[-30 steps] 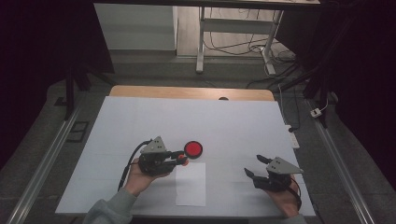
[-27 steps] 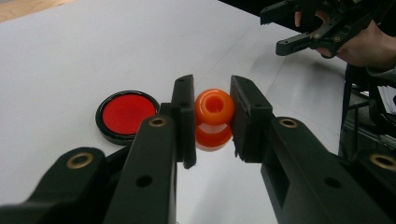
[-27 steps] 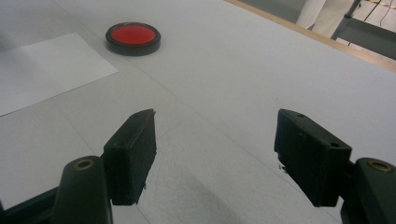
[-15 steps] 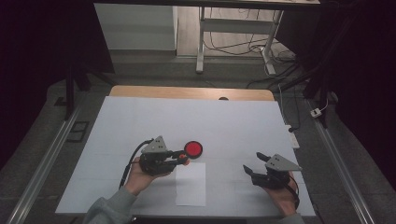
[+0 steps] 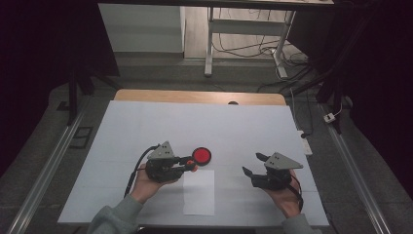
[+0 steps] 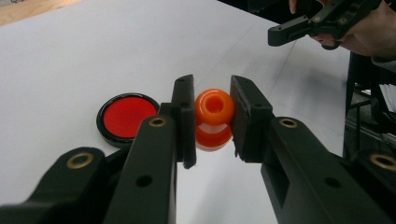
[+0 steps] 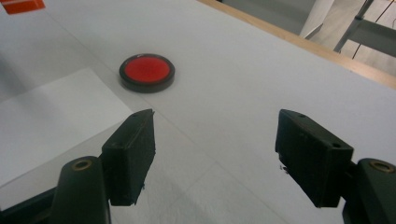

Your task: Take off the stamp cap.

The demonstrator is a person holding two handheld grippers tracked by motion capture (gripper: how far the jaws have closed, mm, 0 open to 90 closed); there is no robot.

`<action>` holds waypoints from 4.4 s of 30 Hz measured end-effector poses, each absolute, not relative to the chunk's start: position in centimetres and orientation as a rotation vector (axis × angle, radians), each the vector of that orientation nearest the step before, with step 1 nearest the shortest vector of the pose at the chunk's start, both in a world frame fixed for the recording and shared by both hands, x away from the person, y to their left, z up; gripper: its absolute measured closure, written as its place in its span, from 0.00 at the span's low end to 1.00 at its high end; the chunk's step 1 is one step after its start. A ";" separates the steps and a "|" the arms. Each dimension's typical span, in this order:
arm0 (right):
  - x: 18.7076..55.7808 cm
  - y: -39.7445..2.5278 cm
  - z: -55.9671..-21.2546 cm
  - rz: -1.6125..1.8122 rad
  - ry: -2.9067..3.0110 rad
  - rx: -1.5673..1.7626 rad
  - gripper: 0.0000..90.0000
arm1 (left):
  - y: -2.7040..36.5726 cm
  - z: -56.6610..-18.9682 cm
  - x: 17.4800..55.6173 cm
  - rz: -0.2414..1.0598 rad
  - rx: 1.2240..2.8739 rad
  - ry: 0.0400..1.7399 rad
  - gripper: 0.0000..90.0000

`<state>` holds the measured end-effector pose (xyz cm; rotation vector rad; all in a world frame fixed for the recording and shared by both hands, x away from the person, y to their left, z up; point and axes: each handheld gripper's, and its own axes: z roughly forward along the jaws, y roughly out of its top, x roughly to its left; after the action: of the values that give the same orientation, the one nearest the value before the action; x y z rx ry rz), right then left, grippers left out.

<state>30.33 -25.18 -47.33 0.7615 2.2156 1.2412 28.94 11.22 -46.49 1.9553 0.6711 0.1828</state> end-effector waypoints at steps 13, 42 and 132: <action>30.2 -24.5 -47.3 1.327 2.238 0.712 0.33 | 10.8 -46.8 29.1 0.200 1.970 0.670 0.80; 28.7 -21.2 -48.2 1.408 2.340 0.629 0.34 | 9.8 -47.3 29.1 0.188 1.959 0.678 0.80; 28.2 -14.5 -50.7 1.372 2.432 0.480 0.70 | 7.1 -48.1 28.4 0.134 2.013 0.608 0.80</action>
<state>28.18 -14.52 -50.67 0.4800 2.4322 1.3723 28.43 7.12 -48.06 2.0129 0.6080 0.1344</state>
